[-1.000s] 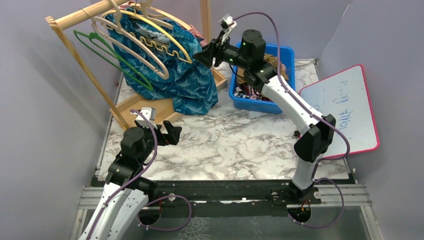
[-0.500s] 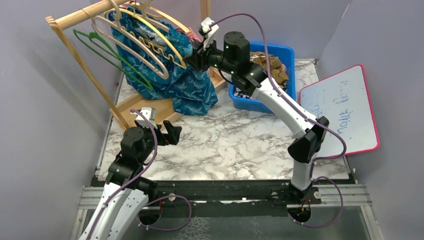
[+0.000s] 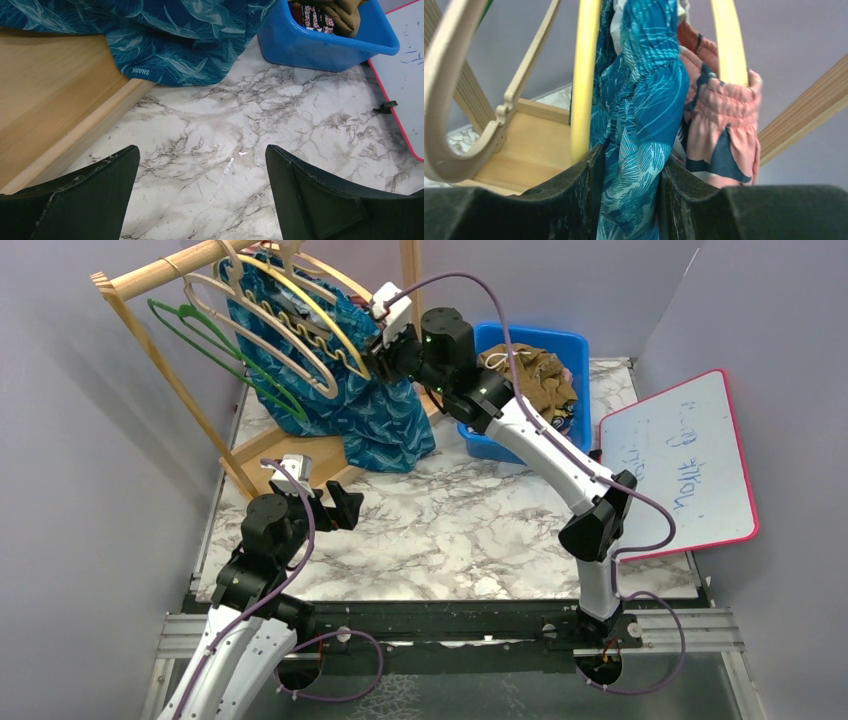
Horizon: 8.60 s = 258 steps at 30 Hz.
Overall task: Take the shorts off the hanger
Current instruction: Pick up the hanger from the clothes rod, then remove the shorts from the hanger.
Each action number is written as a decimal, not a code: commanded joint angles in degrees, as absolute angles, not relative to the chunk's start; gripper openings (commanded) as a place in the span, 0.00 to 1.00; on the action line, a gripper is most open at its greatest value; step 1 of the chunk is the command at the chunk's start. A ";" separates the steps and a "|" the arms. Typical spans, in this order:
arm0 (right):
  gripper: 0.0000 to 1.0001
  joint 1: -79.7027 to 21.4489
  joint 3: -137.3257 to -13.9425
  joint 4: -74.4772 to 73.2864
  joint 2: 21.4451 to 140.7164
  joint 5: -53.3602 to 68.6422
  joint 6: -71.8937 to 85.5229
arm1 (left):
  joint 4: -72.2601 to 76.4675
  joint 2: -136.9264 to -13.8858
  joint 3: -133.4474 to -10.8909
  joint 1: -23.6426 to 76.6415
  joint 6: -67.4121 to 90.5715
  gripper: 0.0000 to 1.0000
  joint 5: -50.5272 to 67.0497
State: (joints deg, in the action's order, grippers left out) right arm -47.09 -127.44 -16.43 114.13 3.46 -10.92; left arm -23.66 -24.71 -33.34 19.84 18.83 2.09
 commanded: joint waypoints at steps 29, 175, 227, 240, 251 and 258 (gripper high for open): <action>0.35 -52.59 -137.44 -14.32 121.79 -1.61 -14.80 | -23.11 -24.20 -33.40 19.41 18.62 0.99 1.88; 0.01 -50.71 -27.66 17.89 51.62 16.00 25.06 | 5.05 -36.24 -25.29 19.42 38.73 0.73 18.80; 0.24 -50.71 -32.52 11.75 52.98 21.58 24.81 | 0.97 -37.45 -25.74 19.41 34.18 0.00 20.43; 0.64 -50.71 -41.12 -0.56 54.30 19.07 20.69 | -13.94 -37.44 -38.28 19.52 21.69 0.00 23.37; 0.65 -50.80 -48.63 0.53 66.29 28.27 21.32 | -17.04 -37.26 -34.95 19.57 17.42 0.00 22.07; 0.46 -51.06 -50.60 -0.51 71.09 26.03 20.88 | -17.16 -36.93 -34.64 19.58 16.74 0.00 20.12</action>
